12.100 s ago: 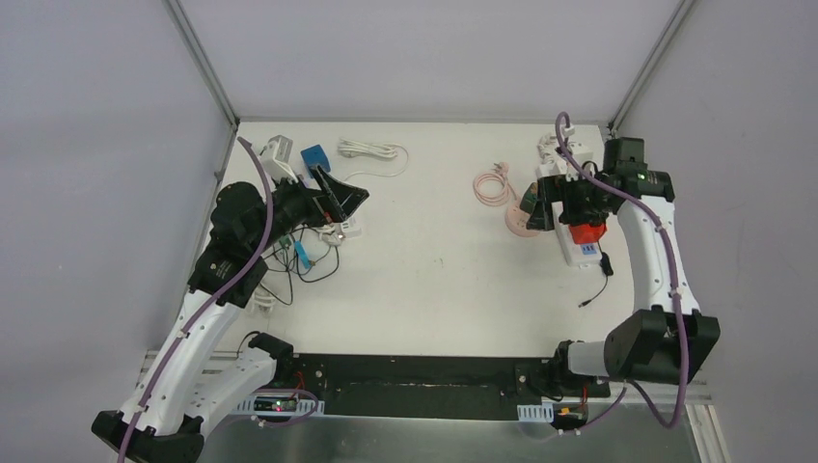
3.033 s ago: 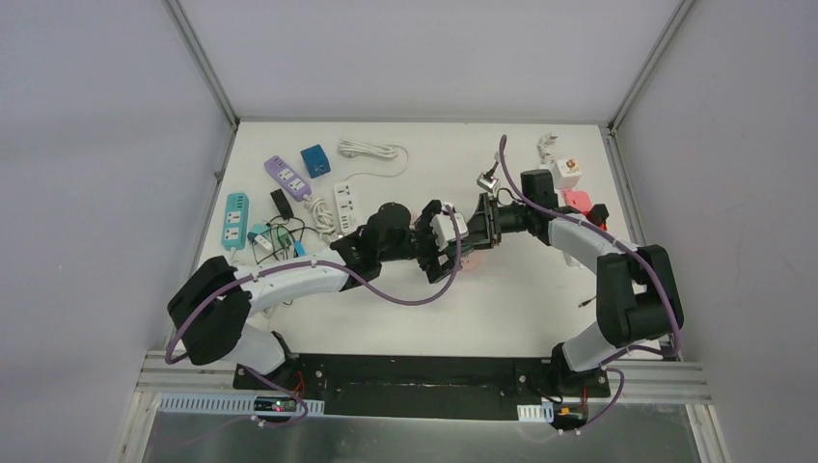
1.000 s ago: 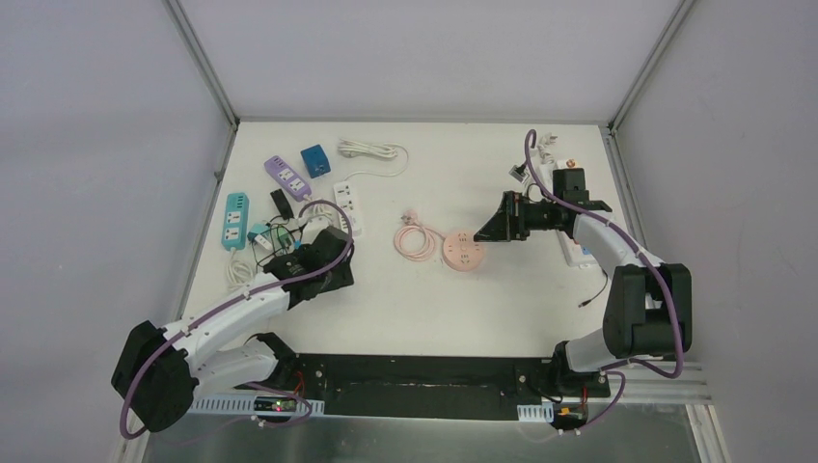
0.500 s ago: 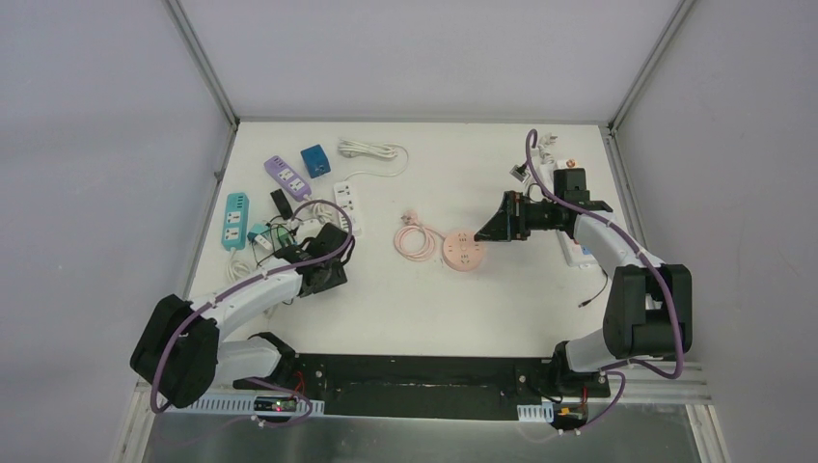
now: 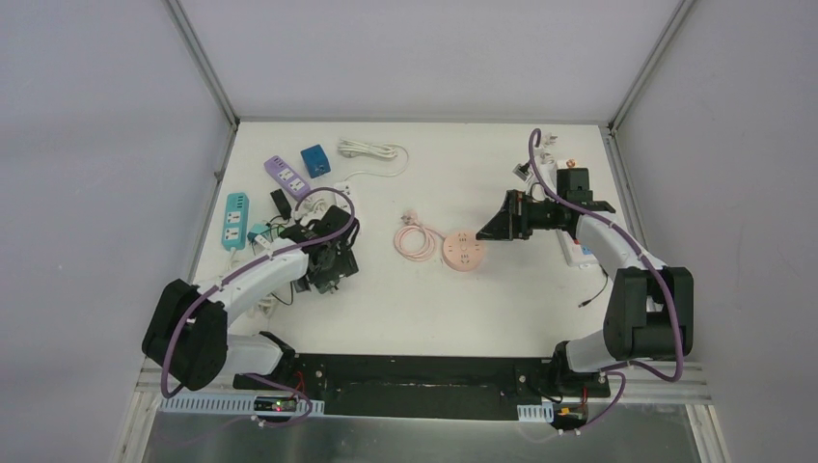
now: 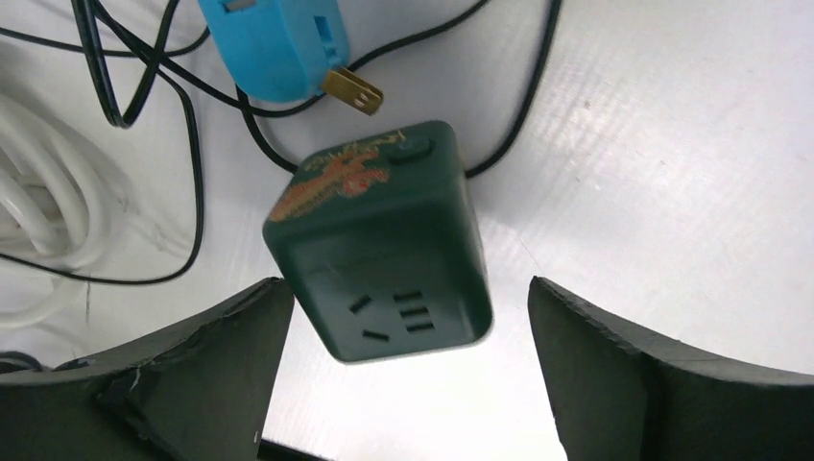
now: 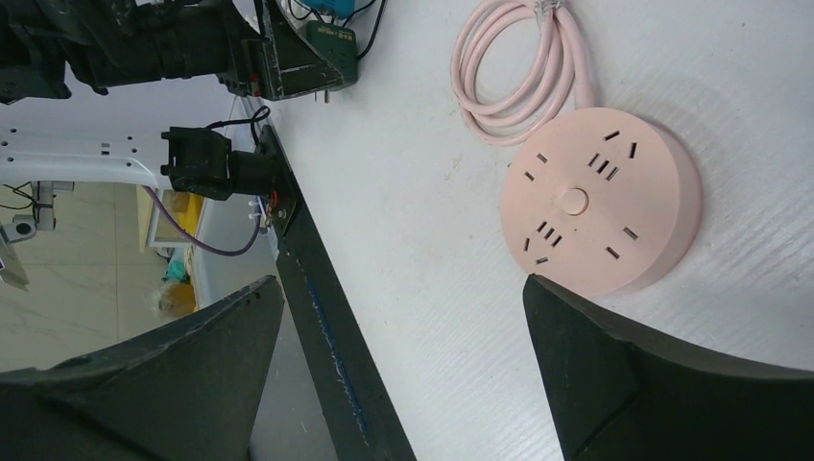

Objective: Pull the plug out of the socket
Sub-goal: Place the plug at the center of the board, then move the socket to the center of the board.

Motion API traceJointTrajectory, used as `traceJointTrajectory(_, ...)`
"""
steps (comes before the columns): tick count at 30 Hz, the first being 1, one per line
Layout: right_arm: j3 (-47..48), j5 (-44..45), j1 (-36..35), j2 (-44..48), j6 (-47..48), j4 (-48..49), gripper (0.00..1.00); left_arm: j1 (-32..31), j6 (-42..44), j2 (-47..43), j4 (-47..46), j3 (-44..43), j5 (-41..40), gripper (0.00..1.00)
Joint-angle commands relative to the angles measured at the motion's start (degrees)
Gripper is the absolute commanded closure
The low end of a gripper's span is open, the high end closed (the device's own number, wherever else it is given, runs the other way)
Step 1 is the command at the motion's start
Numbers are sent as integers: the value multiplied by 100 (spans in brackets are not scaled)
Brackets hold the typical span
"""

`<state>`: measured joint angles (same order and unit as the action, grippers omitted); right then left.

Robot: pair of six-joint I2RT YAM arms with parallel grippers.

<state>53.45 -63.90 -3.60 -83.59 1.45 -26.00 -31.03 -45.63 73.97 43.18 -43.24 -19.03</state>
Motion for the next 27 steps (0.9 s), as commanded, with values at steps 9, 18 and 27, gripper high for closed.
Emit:
traceJointTrajectory(9,7,-128,125,349,293,-45,0,26,905,-1303,645,-750,1419,3)
traceJointTrajectory(18,55,99,143,437,686,-388,0,26,1066,-1249,-923,-895,2937,5)
traceJointTrajectory(27,20,219,141,515,877,-524,0,22,936,108,-2015,-1409,3060,20)
